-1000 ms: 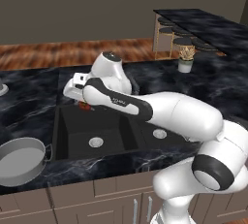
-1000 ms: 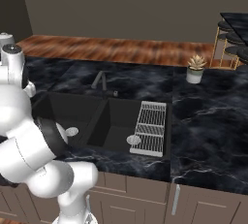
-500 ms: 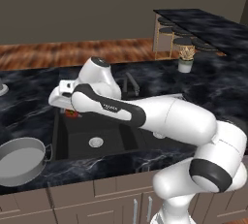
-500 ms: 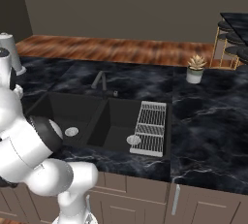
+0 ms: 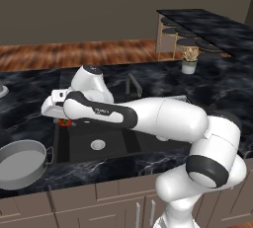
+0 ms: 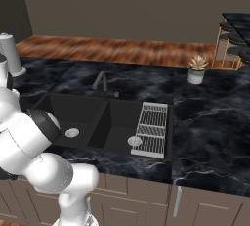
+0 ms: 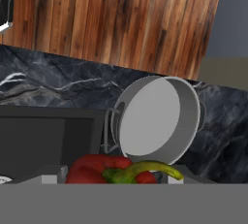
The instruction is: Dump the bell pepper from the pot into the sink. Then turn on the water and wash the bell pepper. Then turn off the water and put the bell pepper back in the pot.
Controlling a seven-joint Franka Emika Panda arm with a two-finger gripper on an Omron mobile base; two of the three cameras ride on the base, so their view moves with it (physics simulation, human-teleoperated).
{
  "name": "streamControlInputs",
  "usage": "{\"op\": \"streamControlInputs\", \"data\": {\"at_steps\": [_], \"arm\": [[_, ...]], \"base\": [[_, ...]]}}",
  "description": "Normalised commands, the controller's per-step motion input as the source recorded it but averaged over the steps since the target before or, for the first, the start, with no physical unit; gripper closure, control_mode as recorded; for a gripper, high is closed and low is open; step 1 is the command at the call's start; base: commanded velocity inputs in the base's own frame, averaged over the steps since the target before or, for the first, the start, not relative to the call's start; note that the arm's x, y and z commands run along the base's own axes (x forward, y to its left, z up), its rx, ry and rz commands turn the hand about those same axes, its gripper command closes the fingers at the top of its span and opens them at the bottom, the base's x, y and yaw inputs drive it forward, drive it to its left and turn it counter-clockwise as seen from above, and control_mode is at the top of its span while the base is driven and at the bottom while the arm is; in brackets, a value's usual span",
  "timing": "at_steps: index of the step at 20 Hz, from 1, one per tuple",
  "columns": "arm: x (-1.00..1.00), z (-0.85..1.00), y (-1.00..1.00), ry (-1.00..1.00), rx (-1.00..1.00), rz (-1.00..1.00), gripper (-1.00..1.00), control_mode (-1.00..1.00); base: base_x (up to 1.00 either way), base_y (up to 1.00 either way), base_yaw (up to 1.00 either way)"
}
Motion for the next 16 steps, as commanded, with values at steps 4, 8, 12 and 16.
{"op": "streamControlInputs", "data": {"at_steps": [4, 8, 12, 16], "arm": [[0.00, -0.39, 0.21, 0.00, -0.06, 0.02, 1.00, -1.00], [0.00, -0.21, 0.35, 0.00, -0.06, 0.00, 1.00, -1.00], [0.00, 0.00, 0.51, 0.00, -0.03, 0.03, 1.00, -1.00], [0.00, -0.03, 0.54, 0.00, -0.05, 0.04, 1.00, -1.00]], "base": [[0.00, 0.00, 0.00], [0.00, 0.00, 0.00], [0.00, 0.00, 0.00], [0.00, 0.00, 0.00]]}}
